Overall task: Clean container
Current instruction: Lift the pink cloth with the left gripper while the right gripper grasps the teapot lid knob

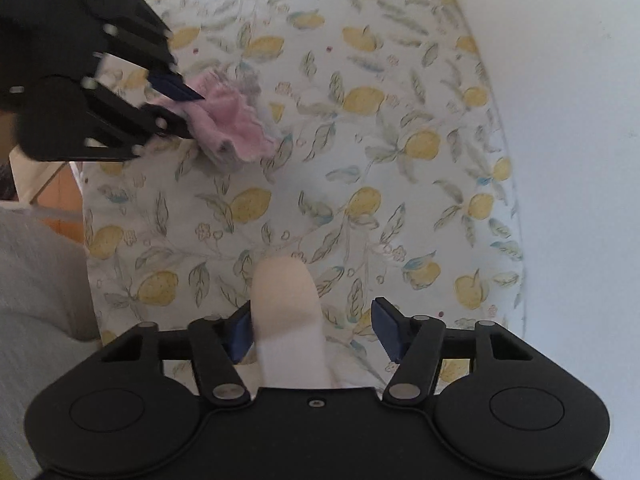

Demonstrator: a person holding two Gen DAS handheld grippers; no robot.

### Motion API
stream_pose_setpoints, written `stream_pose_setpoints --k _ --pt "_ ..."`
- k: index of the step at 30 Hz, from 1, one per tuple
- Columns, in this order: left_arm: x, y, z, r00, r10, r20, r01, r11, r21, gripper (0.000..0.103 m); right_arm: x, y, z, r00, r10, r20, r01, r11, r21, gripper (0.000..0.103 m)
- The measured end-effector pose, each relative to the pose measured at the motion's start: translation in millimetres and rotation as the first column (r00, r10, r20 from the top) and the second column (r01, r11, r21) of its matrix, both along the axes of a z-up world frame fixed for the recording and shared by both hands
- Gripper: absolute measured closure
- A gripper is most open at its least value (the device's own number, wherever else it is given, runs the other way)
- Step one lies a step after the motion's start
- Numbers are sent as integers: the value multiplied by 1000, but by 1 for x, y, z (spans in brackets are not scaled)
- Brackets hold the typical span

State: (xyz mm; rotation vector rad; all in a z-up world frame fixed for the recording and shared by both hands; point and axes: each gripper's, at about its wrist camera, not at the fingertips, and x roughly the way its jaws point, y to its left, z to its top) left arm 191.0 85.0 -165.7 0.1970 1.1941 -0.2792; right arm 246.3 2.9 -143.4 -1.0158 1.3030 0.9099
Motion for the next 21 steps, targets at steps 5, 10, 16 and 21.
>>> stream_pose_setpoints --k 5,10,16,21 --pt "-14 -15 4 1000 16 -22 -16 1000 11 85 4 1 -7 999 4 -35 -4 1000 -8 46" --pt "-28 -32 12 1000 9 -4 -9 1000 9 85 8 1 -8 997 -15 -78 16 1000 4 58" --pt "-42 -54 20 1000 -26 10 27 999 -24 84 9 -3 0 998 -42 -57 43 999 28 66" --pt "-53 -76 29 997 -70 33 72 996 -43 84 8 -7 6 998 -50 -47 52 997 54 66"
